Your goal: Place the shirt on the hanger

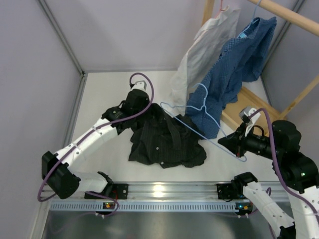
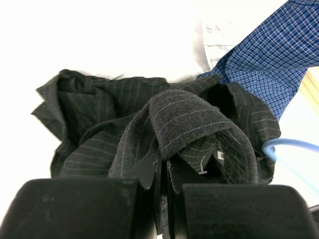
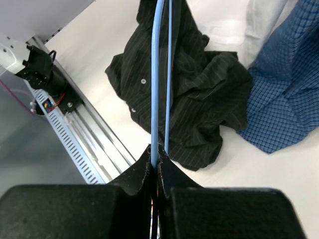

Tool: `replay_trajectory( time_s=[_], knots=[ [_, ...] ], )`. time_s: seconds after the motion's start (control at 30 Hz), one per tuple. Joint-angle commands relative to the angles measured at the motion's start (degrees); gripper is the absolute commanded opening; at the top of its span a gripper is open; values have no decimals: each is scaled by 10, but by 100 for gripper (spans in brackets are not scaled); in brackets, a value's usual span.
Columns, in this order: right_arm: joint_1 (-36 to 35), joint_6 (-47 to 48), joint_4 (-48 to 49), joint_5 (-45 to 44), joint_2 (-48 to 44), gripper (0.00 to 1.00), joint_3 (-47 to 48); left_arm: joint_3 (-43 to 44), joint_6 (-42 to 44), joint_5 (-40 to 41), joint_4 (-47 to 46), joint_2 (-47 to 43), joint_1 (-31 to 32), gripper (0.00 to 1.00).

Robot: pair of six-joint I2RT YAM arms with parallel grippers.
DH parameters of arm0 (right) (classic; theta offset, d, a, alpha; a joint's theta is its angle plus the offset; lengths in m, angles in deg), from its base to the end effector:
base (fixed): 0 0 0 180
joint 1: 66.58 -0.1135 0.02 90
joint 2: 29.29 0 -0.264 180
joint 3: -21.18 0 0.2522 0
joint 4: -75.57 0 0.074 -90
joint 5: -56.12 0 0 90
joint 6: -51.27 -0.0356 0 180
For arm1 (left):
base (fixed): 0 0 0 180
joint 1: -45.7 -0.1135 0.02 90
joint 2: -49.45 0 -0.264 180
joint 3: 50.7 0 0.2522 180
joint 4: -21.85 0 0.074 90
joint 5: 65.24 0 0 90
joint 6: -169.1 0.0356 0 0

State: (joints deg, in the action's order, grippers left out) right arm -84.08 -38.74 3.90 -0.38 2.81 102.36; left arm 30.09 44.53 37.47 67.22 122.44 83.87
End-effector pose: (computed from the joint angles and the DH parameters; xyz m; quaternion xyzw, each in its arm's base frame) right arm 0.0487 0.0360 0.4045 -0.2792 0.7630 0.3178 0.4887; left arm 0.2240 -0.1661 0.3339 -0.0209 0.8927 -0.1804 0.4124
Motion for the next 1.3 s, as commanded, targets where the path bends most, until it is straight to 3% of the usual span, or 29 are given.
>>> replay_trajectory(
  time_s=[0.0,0.53,0.7,0.9,1.1,1.27],
  knots=[
    [-7,-20,25,46,-16,0,-23,32,-16,-24,-18,21,-3,0],
    [-8,-60,93,25,15,0,-91,-11,-52,-120,-74,1,-3,0],
    [-12,-101,201,123,39,0,-138,-62,-60,-193,-106,-49,-1,0],
    [-75,-118,277,174,88,0,-178,-37,46,-283,-110,-92,16,0],
    [-179,-74,222,109,135,0,-152,45,155,-281,26,-98,16,0],
    [-203,-151,376,86,133,0,-169,96,193,-342,69,-109,17,0]
  ],
)
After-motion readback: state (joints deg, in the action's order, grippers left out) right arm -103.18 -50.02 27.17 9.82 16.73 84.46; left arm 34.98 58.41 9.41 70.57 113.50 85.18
